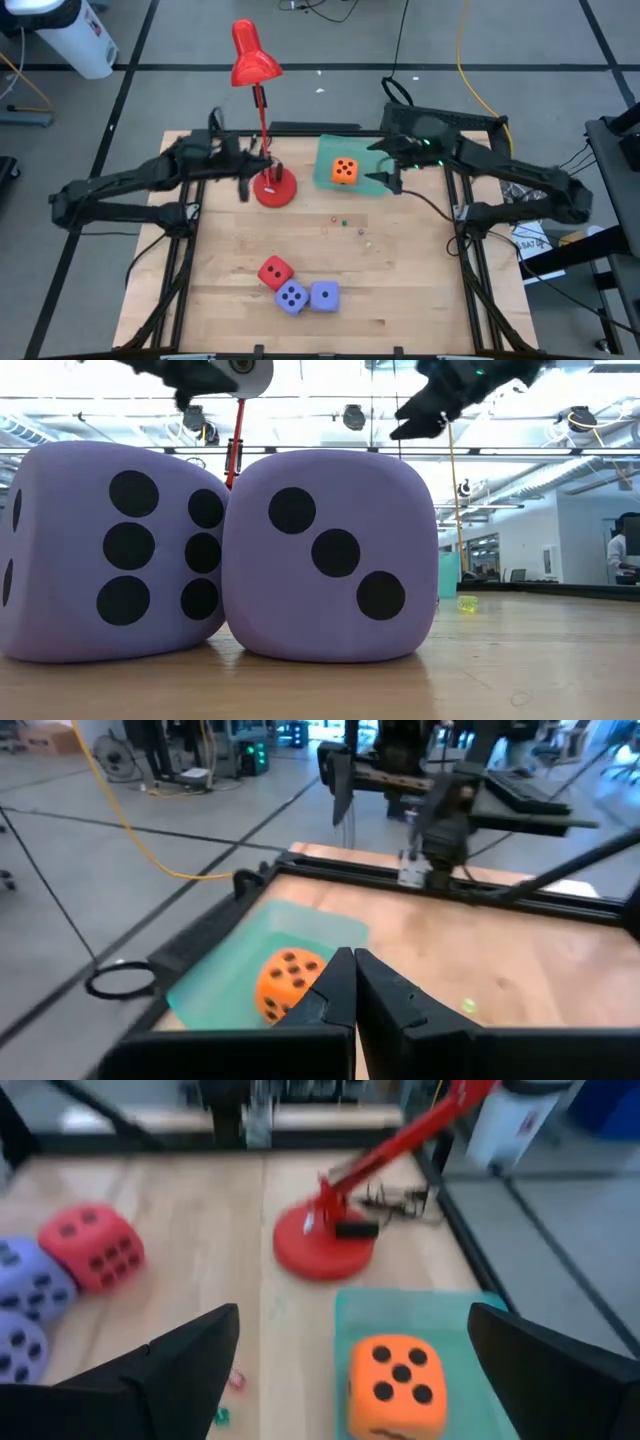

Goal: Pick & Place Dice
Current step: Put the right big purple dice into the green bin

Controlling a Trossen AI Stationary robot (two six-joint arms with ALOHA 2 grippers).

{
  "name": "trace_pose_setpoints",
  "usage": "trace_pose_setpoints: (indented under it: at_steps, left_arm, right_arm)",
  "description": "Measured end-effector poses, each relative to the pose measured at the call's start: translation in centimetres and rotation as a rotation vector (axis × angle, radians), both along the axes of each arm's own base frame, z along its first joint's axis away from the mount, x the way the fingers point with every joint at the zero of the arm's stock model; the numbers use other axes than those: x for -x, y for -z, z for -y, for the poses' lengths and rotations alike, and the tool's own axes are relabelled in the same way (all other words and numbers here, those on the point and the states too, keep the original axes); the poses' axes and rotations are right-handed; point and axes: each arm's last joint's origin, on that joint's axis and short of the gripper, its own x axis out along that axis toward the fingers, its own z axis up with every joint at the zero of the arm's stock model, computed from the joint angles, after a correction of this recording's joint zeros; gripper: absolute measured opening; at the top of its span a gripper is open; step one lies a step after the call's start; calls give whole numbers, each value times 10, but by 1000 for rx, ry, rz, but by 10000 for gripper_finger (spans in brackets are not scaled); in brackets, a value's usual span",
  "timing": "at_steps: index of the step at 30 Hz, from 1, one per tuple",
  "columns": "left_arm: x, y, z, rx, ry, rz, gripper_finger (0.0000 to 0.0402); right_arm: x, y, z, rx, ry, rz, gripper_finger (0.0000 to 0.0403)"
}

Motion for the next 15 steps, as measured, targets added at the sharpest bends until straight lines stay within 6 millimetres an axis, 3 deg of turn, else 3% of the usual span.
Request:
trace_pose_setpoints:
  at_steps: [6,10,15]
  left_arm:
    - [23,40,16,49,5,21,0]
    - [28,66,23,31,60,116,1]
    - [33,101,25,49,42,94,1]
  right_arm:
    - [25,44,-14,-81,39,181,266]
    - [29,75,-24,-80,4,253,185]
    - [32,99,-38,-107,-49,340,96]
